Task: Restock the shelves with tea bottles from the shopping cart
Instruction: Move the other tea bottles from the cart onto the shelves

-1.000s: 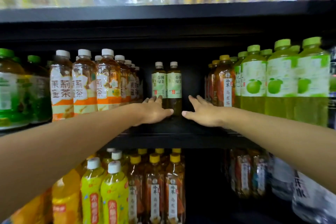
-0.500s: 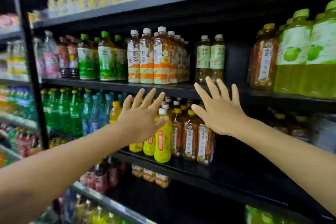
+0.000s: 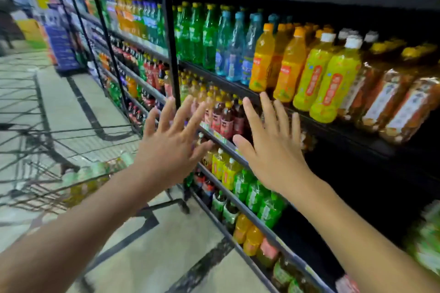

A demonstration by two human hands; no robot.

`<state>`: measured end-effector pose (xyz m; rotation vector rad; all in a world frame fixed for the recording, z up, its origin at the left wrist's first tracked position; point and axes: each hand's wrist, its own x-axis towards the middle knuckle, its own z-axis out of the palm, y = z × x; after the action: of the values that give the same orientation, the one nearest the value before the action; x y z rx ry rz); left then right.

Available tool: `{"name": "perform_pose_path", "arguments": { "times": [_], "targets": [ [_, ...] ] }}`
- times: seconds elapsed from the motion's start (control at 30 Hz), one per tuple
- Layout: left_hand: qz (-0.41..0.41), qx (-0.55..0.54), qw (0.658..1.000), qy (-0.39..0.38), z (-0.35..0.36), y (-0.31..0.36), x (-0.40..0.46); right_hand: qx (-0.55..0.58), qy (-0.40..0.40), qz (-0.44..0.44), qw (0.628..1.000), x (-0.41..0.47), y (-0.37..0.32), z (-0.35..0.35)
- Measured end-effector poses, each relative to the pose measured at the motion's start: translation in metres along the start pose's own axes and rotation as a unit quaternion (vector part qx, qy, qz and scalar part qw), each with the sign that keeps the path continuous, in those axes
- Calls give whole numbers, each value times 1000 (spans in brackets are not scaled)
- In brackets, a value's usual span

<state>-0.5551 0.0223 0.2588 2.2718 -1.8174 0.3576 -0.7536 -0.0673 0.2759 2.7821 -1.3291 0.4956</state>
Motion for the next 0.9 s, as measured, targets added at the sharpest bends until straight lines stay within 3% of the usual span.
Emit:
{"name": "perform_pose_path", "arguments": {
  "times": [0.33, 0.53, 0.9],
  "targets": [
    [-131, 18, 989, -65, 50, -124, -78, 85, -61, -78, 991, 28, -114, 109],
    [-188, 16, 973, -133, 91, -185, -102, 43, -113, -97, 988, 49, -174, 172],
    [-294, 2, 943, -159, 124, -290, -111, 83, -170, -143, 972, 107, -261, 240]
  ]
}}
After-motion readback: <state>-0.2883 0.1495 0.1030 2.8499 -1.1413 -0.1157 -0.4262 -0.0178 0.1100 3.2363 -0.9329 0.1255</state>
